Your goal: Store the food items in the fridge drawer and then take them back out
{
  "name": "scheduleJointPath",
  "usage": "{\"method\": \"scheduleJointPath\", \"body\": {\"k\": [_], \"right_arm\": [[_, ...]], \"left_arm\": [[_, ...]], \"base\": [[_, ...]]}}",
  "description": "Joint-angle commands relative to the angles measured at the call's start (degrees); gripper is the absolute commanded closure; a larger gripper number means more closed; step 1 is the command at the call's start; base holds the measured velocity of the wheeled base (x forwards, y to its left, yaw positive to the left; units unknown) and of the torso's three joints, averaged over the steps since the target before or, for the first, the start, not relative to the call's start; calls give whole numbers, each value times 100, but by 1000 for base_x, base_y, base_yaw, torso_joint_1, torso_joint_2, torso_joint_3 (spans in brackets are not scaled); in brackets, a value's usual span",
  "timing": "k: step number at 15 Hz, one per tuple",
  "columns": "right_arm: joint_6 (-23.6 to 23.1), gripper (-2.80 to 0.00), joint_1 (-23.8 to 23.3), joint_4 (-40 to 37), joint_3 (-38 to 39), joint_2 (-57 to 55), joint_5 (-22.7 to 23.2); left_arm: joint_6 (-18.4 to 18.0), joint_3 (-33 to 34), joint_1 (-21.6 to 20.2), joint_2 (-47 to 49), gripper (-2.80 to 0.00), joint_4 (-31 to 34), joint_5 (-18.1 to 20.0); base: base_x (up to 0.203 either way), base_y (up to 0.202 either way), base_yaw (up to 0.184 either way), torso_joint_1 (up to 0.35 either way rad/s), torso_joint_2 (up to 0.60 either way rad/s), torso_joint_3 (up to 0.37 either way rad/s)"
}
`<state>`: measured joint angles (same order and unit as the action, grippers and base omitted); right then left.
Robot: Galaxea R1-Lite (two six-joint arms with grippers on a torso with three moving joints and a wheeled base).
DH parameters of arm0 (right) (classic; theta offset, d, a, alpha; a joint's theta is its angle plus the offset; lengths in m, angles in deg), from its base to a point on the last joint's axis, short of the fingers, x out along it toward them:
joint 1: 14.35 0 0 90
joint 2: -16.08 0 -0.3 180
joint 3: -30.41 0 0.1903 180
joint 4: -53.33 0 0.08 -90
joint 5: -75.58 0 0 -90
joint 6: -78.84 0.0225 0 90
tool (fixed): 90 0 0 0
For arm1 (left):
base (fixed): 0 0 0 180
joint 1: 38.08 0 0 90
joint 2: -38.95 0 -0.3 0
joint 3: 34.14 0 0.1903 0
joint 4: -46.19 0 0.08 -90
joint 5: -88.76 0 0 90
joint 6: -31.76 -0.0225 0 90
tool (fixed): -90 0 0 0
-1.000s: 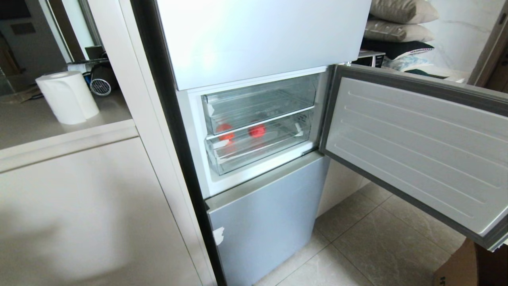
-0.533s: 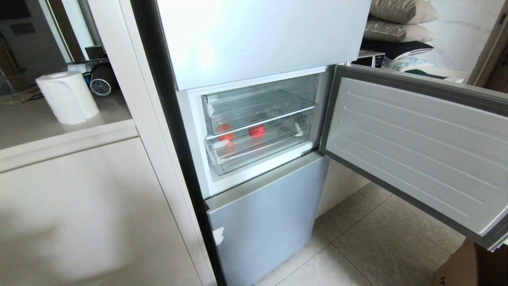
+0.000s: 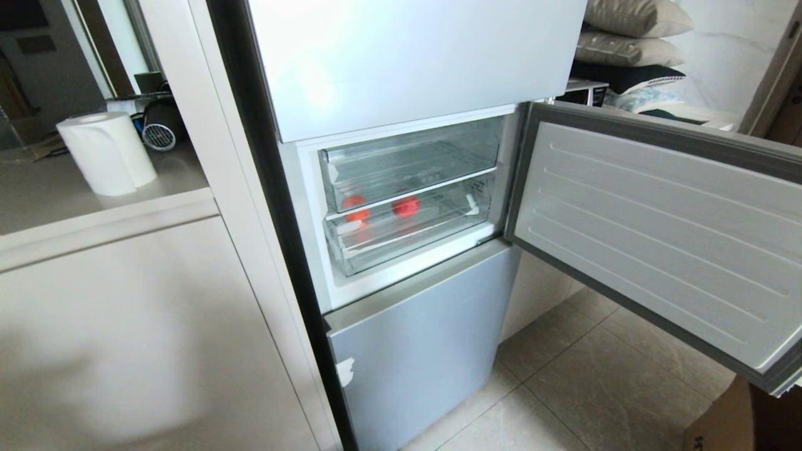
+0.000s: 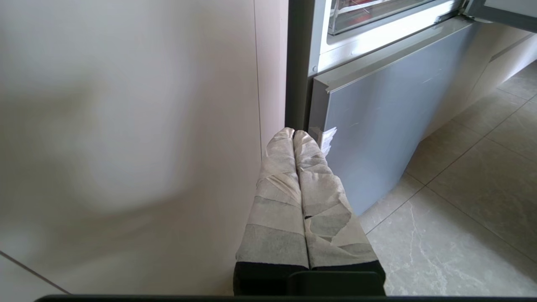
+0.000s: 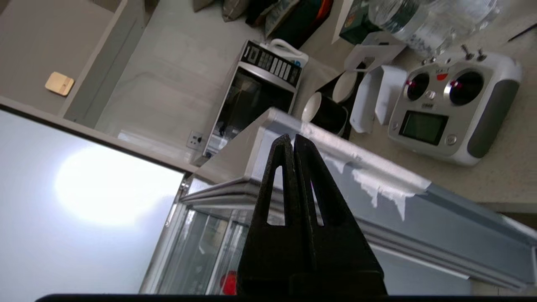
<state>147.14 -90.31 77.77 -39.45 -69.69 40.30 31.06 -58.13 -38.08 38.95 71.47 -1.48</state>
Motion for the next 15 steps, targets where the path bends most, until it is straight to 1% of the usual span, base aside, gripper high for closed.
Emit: {"method": "scheduleJointPath", "body": {"k": [1,3,6,8,10,12,15], "right_arm": [[43,0,-3,359,-85,-573,-74],[126,0,14,741,-198,-1055,-115],[487,0,89,944,-663,-1697,-113],[521,0,273,962,-892,-2036,-111],[539,0,583,967,-1099,-2328,-110],[642,0,853,968,-1175,-2465,-96],[657,0,1118,972,-1255,-2671,-68]], "left_arm": [[0,1,0,9,0,2,-2],[0,1,0,9,0,2,-2],[0,1,0,0,0,2,-2],[0,1,0,8,0,2,-2],[0,1,0,9,0,2,-2],[0,1,0,9,0,2,-2],[0,1,0,9,0,2,-2]], "base": [[0,0,0,0,0,0],[0,0,0,0,0,0],[0,0,0,0,0,0],[0,0,0,0,0,0],[0,0,0,0,0,0],[0,0,0,0,0,0],[0,0,0,0,0,0]]}}
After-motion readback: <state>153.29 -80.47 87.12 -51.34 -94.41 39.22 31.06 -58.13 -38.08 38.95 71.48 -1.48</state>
